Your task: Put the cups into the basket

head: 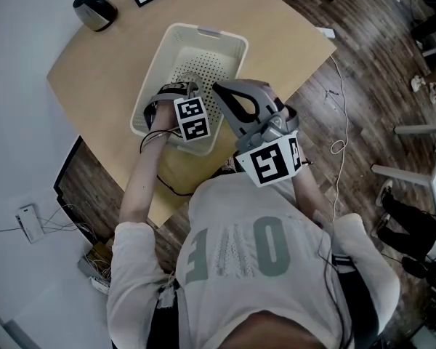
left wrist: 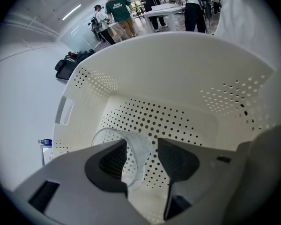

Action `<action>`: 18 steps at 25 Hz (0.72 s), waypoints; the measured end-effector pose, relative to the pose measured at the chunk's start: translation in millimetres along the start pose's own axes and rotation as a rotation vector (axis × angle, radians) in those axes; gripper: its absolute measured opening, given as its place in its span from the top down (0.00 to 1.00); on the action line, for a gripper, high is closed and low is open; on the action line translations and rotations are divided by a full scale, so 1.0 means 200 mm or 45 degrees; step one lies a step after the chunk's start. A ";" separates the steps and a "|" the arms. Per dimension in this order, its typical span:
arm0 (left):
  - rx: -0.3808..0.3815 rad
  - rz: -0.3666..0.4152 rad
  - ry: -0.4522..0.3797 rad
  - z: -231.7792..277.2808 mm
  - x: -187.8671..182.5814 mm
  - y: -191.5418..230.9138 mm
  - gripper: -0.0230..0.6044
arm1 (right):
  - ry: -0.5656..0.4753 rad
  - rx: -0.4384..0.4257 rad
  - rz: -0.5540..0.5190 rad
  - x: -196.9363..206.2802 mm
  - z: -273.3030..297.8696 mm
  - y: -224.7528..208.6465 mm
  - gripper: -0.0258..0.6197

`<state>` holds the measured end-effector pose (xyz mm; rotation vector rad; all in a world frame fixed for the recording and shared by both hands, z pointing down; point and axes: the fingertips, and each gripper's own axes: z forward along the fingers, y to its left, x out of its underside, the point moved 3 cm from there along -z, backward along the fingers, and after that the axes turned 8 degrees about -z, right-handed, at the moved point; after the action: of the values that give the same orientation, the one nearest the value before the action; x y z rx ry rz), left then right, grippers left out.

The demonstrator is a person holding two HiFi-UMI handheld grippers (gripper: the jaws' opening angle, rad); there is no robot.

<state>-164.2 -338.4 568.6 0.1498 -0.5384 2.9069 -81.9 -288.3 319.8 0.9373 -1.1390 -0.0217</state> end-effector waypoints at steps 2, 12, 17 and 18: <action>-0.021 -0.019 -0.013 -0.03 0.01 0.01 0.65 | 0.000 0.002 -0.002 0.00 0.00 0.00 0.96; -0.193 -0.263 -0.192 -0.30 0.06 0.15 0.65 | -0.001 -0.030 0.008 -0.01 0.03 0.03 0.96; -0.249 -0.580 -0.450 -0.49 0.06 0.20 0.67 | -0.012 -0.045 0.016 -0.03 0.06 0.05 0.96; -0.274 -0.656 -0.519 -0.53 0.06 0.21 0.71 | -0.017 -0.047 0.018 -0.03 0.06 0.05 0.96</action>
<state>-190.9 -336.4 456.6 0.7399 -0.7400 2.3026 -98.4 -287.6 322.4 0.8973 -1.1537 -0.0376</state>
